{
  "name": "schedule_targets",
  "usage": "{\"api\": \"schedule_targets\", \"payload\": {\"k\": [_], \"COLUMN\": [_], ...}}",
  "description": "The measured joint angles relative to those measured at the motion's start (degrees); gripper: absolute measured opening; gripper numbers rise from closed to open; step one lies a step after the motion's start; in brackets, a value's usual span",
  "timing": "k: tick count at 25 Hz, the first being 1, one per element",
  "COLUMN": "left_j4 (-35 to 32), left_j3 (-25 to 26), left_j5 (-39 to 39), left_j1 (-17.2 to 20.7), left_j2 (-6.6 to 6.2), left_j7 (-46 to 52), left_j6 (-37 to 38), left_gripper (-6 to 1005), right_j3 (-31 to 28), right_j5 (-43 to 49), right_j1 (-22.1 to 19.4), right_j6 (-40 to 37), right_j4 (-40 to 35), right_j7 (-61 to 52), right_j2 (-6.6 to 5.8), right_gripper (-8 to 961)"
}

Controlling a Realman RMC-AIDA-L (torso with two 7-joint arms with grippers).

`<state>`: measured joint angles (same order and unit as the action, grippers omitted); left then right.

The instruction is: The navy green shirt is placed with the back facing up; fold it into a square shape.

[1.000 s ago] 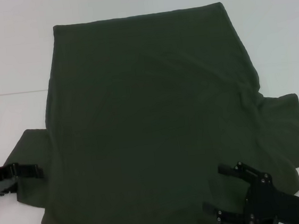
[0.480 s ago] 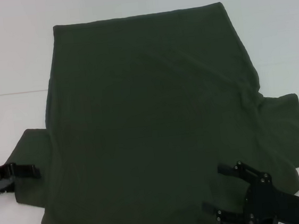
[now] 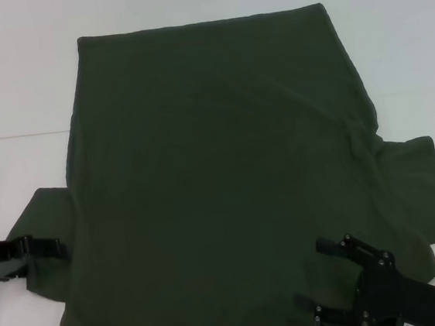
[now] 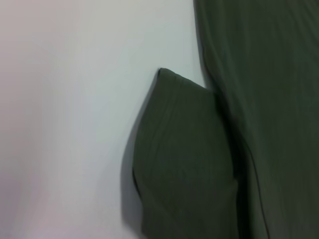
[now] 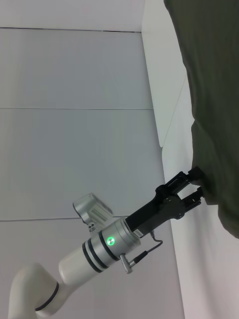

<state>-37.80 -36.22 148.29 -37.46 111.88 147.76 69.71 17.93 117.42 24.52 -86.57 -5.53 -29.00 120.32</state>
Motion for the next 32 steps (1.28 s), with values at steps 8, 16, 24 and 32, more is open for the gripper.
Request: {"api": "schedule_targets", "payload": {"k": [8,16,24,32], "left_j4": [-0.11,0.07,-0.15,-0.3], "left_j3": [0.03,0.03,0.01,0.0], "left_j5": [-0.27,-1.48,0.48,1.8], "left_j1": [-0.14,-0.34,0.0,-0.39], "left_j2": [0.07,0.1,-0.3,-0.3], "left_j7": [-0.26,-0.91,0.1,0.6], "left_j6": [0.08,0.46,0.3,0.12], "left_gripper": [808,809,809,808], "right_j3": [0.0,0.0,0.0,0.0], "right_j5": [0.0,0.0,0.0,0.0], "right_j1": [0.0,0.09,0.09,0.09], "right_j6": [0.0,0.0,0.0,0.0], "right_j4": [0.0,0.0,0.0,0.0], "right_j7": [0.0,0.0,0.04,0.16], "right_j2": [0.0,0.0,0.0,0.0], "right_gripper": [941,941,941,942]}}
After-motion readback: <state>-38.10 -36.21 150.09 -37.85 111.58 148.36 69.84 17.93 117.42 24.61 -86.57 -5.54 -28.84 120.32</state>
